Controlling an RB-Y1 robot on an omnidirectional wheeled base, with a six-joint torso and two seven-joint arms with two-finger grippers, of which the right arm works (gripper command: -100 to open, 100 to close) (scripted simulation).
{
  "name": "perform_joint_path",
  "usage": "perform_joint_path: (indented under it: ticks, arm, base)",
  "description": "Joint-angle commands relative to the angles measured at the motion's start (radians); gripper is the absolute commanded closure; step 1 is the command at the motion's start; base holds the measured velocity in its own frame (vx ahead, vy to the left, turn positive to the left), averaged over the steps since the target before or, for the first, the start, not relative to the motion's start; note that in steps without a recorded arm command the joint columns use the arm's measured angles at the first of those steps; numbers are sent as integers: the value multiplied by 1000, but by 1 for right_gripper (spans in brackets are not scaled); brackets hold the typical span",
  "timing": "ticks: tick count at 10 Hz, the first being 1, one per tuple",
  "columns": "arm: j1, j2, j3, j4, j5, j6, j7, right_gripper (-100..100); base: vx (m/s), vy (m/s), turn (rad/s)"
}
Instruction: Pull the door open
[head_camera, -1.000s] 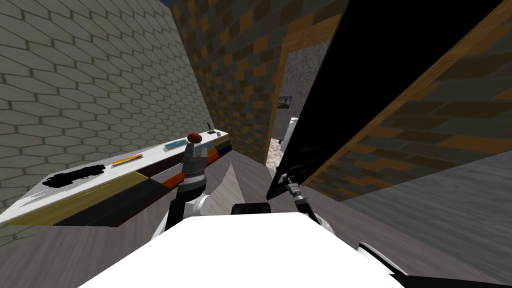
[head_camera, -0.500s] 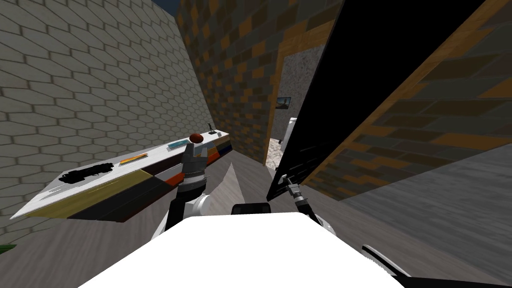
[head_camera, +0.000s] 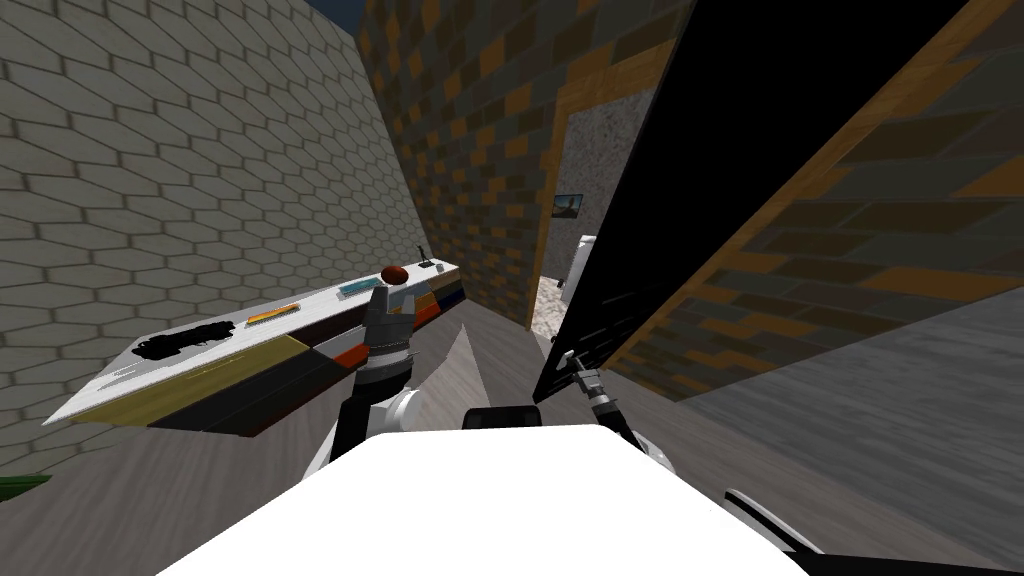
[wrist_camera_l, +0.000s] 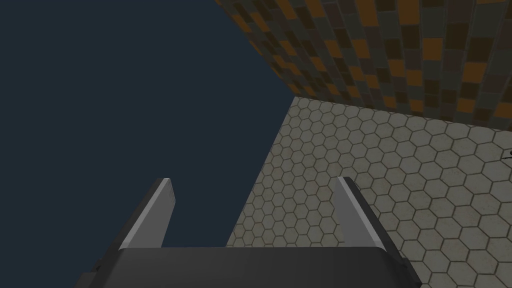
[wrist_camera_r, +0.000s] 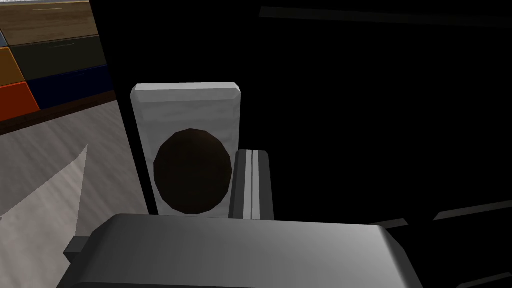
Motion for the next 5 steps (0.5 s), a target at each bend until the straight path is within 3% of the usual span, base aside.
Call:
perform_joint_path:
  ticks: [1, 3, 4, 5]
  arm:
    - [0, 0, 0, 0, 0, 0, 0, -100]
    - [4, 29, -19, 40, -29, -11, 8, -100]
    - [4, 10, -26, 32, -29, -3, 8, -100]
    - [4, 10, -26, 32, -29, -3, 8, 100]
  base:
    - [-2, -20, -23]
    - [24, 8, 193]
    - [21, -4, 10]
    - [2, -15, -22]
